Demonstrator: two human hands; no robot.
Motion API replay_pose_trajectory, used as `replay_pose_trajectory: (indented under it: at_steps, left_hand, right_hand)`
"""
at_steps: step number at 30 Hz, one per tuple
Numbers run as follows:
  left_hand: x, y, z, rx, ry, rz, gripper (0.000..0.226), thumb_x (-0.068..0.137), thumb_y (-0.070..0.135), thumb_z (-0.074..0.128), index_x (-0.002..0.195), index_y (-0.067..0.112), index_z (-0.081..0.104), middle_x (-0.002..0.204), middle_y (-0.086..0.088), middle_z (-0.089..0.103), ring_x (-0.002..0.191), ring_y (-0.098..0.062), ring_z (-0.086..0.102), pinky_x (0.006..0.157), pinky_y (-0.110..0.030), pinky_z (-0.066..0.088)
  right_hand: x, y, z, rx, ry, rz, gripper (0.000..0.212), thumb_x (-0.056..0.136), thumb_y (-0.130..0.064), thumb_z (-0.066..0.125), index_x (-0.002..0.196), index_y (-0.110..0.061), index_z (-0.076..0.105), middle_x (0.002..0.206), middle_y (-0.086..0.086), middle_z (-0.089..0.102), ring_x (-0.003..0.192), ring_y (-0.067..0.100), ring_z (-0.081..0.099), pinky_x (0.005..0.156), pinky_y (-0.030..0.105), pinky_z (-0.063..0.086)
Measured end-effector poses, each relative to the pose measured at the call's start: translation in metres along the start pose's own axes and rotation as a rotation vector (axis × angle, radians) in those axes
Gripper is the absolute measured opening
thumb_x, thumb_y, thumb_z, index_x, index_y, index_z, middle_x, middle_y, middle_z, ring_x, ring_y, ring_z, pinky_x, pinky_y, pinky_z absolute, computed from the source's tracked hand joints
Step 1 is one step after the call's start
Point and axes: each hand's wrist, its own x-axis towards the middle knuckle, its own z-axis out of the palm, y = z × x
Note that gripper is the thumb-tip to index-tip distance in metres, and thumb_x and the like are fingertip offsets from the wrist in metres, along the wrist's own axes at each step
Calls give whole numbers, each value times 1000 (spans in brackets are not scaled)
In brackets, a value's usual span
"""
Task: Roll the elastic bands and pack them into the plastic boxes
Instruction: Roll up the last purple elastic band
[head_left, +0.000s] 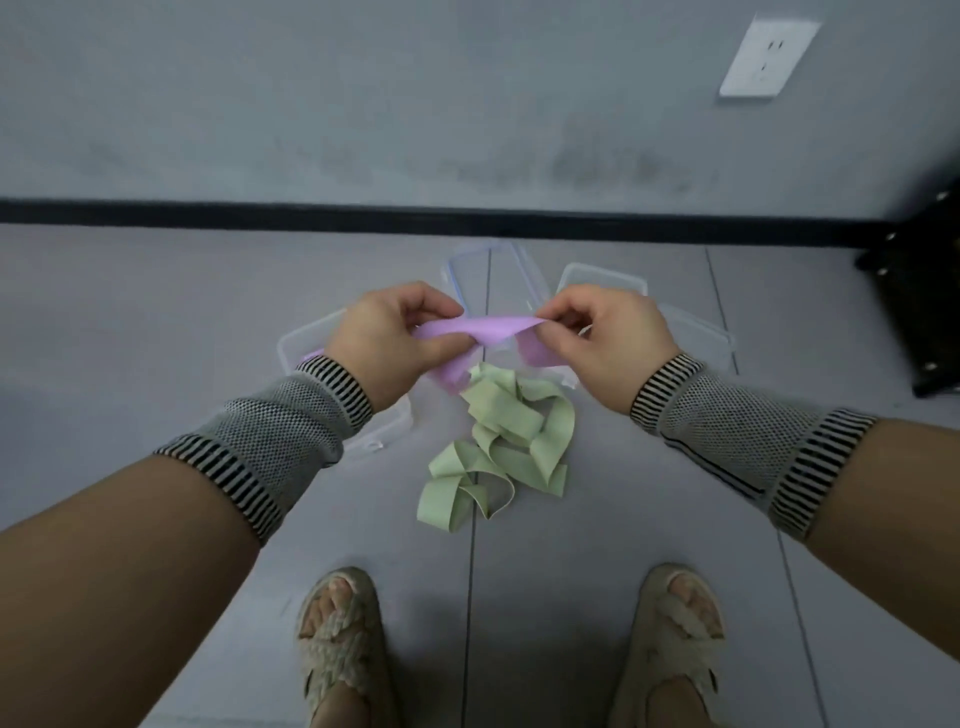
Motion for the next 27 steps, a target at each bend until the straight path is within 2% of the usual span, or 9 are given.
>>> replay_pose_trajectory:
  at_steps: [3, 5, 9, 12, 15, 19, 21, 23, 27]
  left_hand:
    - [-23, 38, -24, 4, 16, -3, 19, 76, 16, 76, 86, 25, 62, 79, 2, 64, 74, -13, 59, 73, -22, 51]
    - [-41, 60, -37, 42, 10, -6, 21, 77, 16, 75, 88, 28, 61, 76, 4, 62, 74, -15, 58, 74, -27, 51]
    - [-80, 84, -58, 30, 46, -35, 16, 83, 16, 68, 92, 26, 61, 72, 6, 65, 64, -9, 58, 57, -17, 49]
    - [-108, 88, -62, -109, 130, -62, 15, 83, 11, 66, 91, 24, 63, 64, 8, 63, 55, -3, 56, 51, -14, 46]
    - [-125, 88, -55, -208, 175, -72, 17, 83, 8, 66, 96, 18, 64, 66, 4, 62, 54, -1, 53, 53, -16, 45]
    - [-129, 84, -45, -226, 209, -56, 17, 84, 6, 64, 98, 16, 63, 66, 3, 60, 48, 5, 51, 52, -9, 41]
    - [-125, 79, -42, -175, 227, -60, 16, 84, 7, 64, 97, 16, 63, 68, 4, 61, 56, 1, 55, 61, -12, 45]
    - [-119, 71, -40, -134, 217, -82, 16, 83, 8, 65, 97, 15, 64, 71, 5, 61, 66, -9, 58, 73, -24, 51]
    - [-109, 67, -30, 17, 234, -46, 19, 81, 19, 70, 97, 23, 64, 88, 12, 63, 87, -10, 60, 86, -31, 51]
  right_hand:
    - [-12, -38, -32, -16, 16, 15, 8, 86, -21, 63, 87, -21, 71, 75, -9, 64, 66, 2, 55, 63, 4, 39]
    - [-22, -58, -51, 10, 112, 49, 9, 85, -21, 63, 85, -21, 72, 74, -8, 64, 72, 10, 59, 70, 18, 46]
    - [-41, -81, -80, 95, 359, 187, 13, 84, -20, 61, 87, -17, 73, 78, -1, 67, 76, 15, 61, 77, 26, 49]
    - [-59, -86, -86, 100, 412, 263, 13, 84, -18, 60, 83, -16, 73, 78, 3, 68, 78, 21, 63, 78, 29, 51]
    - [-75, -91, -79, 126, 417, 319, 12, 83, -20, 59, 79, -20, 71, 74, 0, 66, 77, 21, 64, 75, 27, 51]
    - [-84, -93, -75, 179, 439, 366, 12, 85, -20, 60, 82, -17, 71, 76, -2, 65, 75, 16, 59, 71, 23, 44]
    - [-86, -91, -73, 229, 465, 368, 12, 85, -19, 61, 84, -15, 72, 75, -4, 64, 72, 12, 58, 70, 20, 42]
    - [-88, -89, -69, 262, 430, 341, 9, 85, -20, 63, 82, -18, 71, 71, -8, 63, 67, 8, 57, 69, 20, 43]
    - [-83, -89, -55, 259, 209, 259, 9, 82, -17, 66, 76, -23, 67, 69, -12, 62, 66, 3, 56, 67, 21, 45]
